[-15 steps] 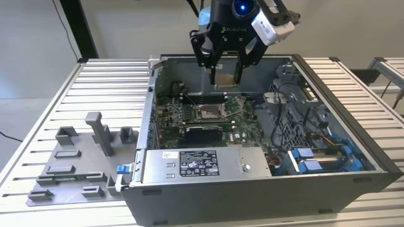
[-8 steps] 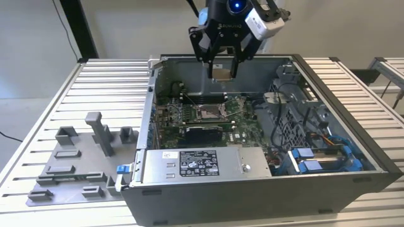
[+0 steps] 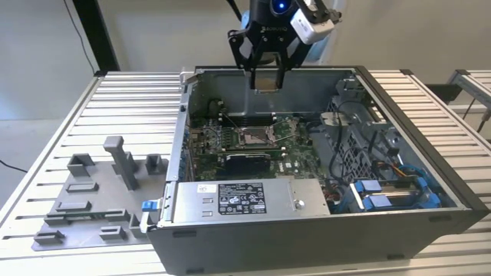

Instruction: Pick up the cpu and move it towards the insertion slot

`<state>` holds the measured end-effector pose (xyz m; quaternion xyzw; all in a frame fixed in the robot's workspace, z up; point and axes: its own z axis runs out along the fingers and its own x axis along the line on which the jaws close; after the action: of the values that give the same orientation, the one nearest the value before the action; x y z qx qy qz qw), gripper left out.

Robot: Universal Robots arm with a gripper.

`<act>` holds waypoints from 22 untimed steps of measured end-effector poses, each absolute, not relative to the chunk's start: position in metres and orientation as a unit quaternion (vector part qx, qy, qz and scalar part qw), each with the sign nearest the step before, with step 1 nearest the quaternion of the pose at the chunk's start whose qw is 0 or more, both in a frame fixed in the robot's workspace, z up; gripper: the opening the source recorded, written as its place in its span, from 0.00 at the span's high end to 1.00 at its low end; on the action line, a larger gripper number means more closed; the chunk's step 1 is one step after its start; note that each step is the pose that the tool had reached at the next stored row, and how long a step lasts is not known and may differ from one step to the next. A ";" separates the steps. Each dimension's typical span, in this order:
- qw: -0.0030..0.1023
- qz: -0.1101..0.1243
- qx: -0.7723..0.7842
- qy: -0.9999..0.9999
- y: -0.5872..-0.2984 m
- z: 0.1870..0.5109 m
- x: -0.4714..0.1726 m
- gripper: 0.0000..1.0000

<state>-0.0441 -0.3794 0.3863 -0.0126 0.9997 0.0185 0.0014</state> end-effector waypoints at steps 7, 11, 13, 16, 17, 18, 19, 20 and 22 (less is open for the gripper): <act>0.001 0.018 -0.013 1.000 -0.356 0.381 -0.050 1.00; 0.001 0.018 -0.014 1.000 -0.344 0.378 -0.050 1.00; 0.001 0.018 -0.017 1.000 -0.340 0.376 -0.050 1.00; 0.001 0.018 -0.027 0.999 -0.338 0.375 -0.050 1.00; 0.001 0.018 -0.031 0.999 -0.337 0.374 -0.050 1.00; 0.001 0.018 -0.035 0.999 -0.337 0.374 -0.050 1.00; 0.001 0.018 -0.038 0.999 -0.336 0.374 -0.050 1.00; 0.001 0.018 -0.039 0.999 -0.335 0.374 -0.050 1.00; 0.001 0.019 -0.039 0.999 -0.331 0.373 -0.049 1.00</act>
<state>-0.0491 -0.3315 0.3730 -0.0389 0.9991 0.0185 0.0009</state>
